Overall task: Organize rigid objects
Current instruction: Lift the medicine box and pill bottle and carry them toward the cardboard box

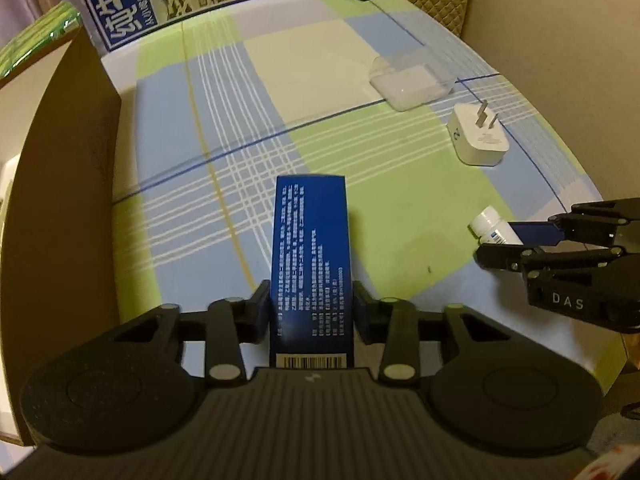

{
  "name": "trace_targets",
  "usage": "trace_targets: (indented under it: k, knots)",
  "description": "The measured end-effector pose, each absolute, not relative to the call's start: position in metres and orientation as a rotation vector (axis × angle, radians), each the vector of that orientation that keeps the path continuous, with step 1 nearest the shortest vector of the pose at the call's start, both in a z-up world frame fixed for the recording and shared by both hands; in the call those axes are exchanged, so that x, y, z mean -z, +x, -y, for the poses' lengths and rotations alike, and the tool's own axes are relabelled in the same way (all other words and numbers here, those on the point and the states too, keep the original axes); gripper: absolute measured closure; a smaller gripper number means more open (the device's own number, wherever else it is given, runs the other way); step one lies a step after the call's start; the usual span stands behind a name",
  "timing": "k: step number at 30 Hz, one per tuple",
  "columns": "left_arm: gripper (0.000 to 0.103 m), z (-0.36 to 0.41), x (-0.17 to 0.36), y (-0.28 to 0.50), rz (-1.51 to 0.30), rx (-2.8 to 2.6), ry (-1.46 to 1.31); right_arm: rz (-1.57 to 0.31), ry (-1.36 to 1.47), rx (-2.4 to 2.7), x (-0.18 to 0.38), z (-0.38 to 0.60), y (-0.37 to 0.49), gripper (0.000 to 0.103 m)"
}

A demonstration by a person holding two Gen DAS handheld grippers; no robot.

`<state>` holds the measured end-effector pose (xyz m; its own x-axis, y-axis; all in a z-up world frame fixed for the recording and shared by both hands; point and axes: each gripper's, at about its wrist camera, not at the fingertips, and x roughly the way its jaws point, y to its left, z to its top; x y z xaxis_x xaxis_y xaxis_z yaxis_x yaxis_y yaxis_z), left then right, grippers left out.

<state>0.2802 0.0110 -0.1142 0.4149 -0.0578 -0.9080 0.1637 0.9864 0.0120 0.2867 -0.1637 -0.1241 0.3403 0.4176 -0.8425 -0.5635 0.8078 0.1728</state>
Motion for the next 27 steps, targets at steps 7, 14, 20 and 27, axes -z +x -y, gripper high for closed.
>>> trace_targets:
  k: [7,14,20,27]
  knots:
    - [0.069,-0.011,0.113,0.274,-1.121,0.122,0.085,-1.034,-0.203,-0.643,0.126,0.157,0.284,0.076]
    - [0.069,-0.013,0.111,0.267,-1.108,0.118,0.07,-1.032,-0.233,-0.655,0.127,0.152,0.281,0.079]
    - [0.069,-0.015,0.105,0.261,-1.089,0.106,0.061,-1.021,-0.246,-0.674,0.125,0.15,0.275,0.079]
    - [0.069,-0.019,0.094,0.25,-1.056,0.099,0.041,-0.986,-0.234,-0.701,0.112,0.147,0.268,0.079]
